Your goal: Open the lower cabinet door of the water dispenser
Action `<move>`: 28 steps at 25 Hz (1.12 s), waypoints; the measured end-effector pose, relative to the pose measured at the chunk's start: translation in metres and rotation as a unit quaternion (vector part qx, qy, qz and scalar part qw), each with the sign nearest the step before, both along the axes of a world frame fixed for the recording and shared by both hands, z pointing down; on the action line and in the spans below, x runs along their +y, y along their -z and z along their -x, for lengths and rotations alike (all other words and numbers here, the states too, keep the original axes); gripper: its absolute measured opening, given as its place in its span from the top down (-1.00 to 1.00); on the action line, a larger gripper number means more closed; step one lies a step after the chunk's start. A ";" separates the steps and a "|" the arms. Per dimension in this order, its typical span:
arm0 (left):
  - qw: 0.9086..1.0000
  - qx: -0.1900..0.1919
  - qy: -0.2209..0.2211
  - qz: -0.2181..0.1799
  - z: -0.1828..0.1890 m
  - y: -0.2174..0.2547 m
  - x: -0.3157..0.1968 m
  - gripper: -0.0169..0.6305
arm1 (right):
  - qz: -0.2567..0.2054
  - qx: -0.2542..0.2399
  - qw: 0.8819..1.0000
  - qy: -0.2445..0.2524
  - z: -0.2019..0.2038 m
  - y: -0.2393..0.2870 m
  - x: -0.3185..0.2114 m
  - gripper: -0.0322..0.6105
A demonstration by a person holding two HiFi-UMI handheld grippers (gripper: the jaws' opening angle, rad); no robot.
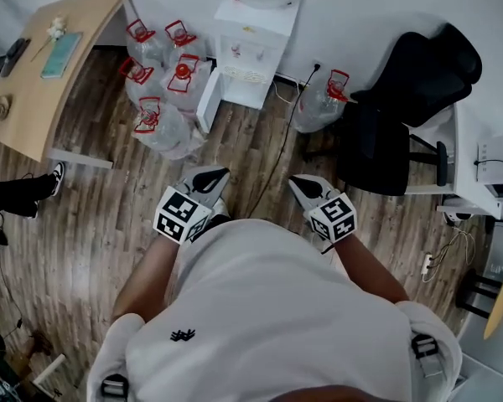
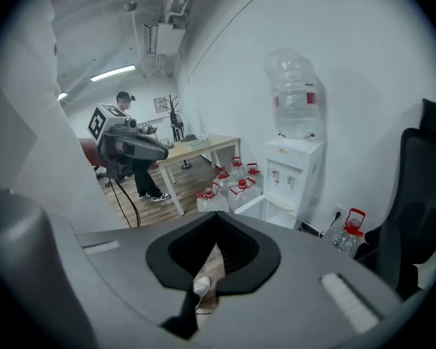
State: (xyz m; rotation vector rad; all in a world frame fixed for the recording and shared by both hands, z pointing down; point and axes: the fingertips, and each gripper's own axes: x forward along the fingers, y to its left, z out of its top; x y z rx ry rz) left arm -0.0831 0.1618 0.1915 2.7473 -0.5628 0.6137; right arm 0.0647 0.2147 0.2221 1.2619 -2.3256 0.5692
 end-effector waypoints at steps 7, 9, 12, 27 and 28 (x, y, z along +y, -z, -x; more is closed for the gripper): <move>1.000 0.001 0.001 -0.008 -0.060 0.003 0.063 0.78 | -0.013 -0.010 1.000 0.012 -0.041 0.008 0.061 0.90; 1.000 0.002 0.007 -0.007 -0.069 0.005 0.084 0.78 | -0.016 -0.010 1.000 0.024 -0.046 0.009 0.079 0.89; 1.000 -0.005 0.014 -0.002 -0.077 0.004 0.111 0.77 | -0.019 -0.017 0.999 0.032 -0.054 0.013 0.102 0.90; 0.999 -0.022 0.029 -0.007 -0.091 0.002 0.201 0.78 | -0.047 -0.033 0.997 0.051 -0.067 0.025 0.178 0.89; 0.999 -0.021 0.030 -0.008 -0.092 0.002 0.204 0.77 | -0.049 -0.032 0.997 0.052 -0.068 0.026 0.181 0.90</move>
